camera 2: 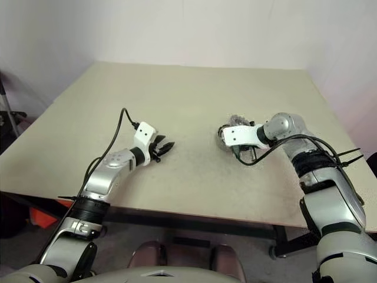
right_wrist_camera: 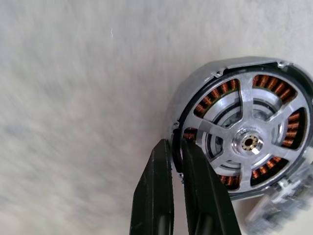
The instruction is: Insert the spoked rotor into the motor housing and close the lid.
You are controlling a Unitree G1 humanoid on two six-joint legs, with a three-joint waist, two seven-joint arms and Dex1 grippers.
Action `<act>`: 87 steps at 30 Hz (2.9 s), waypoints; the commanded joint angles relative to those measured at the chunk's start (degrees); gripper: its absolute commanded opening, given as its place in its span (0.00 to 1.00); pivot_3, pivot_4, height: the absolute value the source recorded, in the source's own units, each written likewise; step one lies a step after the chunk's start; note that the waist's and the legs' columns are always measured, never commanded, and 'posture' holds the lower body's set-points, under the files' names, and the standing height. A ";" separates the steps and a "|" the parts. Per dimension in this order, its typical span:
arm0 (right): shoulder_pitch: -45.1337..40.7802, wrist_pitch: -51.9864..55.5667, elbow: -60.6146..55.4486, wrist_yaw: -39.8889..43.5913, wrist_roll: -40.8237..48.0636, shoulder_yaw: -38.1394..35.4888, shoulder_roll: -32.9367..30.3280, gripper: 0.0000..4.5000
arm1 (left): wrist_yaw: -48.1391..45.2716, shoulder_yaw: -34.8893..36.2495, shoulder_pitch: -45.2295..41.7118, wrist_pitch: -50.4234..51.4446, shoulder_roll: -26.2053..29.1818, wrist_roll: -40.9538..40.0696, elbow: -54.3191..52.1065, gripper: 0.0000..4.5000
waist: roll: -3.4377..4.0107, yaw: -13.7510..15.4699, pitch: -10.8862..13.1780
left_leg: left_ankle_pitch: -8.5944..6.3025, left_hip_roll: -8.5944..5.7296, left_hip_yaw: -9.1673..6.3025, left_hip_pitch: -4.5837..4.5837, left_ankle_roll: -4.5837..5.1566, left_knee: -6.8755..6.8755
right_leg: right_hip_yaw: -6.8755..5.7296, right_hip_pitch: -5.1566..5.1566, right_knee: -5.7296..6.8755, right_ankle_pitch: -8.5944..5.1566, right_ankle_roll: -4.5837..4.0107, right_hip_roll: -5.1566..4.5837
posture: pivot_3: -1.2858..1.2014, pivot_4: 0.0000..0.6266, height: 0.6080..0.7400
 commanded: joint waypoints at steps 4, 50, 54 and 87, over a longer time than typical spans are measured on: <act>1.83 33.72 -21.07 3.44 8.07 -4.81 1.49 0.00 | -0.04 0.71 -0.23 -0.43 0.15 -0.63 -2.61 0.54 | 0.03 0.04 0.02 | 0.01 0.03 -0.01 0.04 -0.08 -0.01 | 0.00 0.01 0.02 0.00 0.00 0.01 | 0.52 0.00 1.00; -7.60 96.65 -31.27 -36.63 34.35 -17.03 20.24 0.83 | -0.20 1.29 -0.30 -0.38 1.00 -0.42 -2.66 0.54 | 0.06 1.49 0.04 | 0.67 0.06 -0.02 0.54 -1.25 -0.99 | 0.05 0.06 -0.08 -0.04 -0.04 0.16 | 0.52 0.00 1.00; -8.55 94.20 -29.12 -41.03 33.52 -24.54 20.93 0.83 | -0.85 0.92 -0.58 -0.33 0.41 -0.80 -2.53 0.54 | 0.06 1.52 0.04 | 0.68 0.06 -0.02 0.54 -1.28 -0.99 | 0.06 0.06 -0.08 -0.04 -0.04 0.16 | 0.52 0.00 1.00; 27.66 97.89 -58.40 -72.89 52.46 -65.45 36.73 0.83 | -8.46 -2.60 -6.27 -2.66 0.11 -0.48 5.47 0.54 | 0.27 1.68 -0.06 | 0.98 -0.14 0.00 1.21 -1.72 -2.01 | 0.16 0.27 -0.33 -0.35 0.23 0.16 | 0.52 0.00 1.00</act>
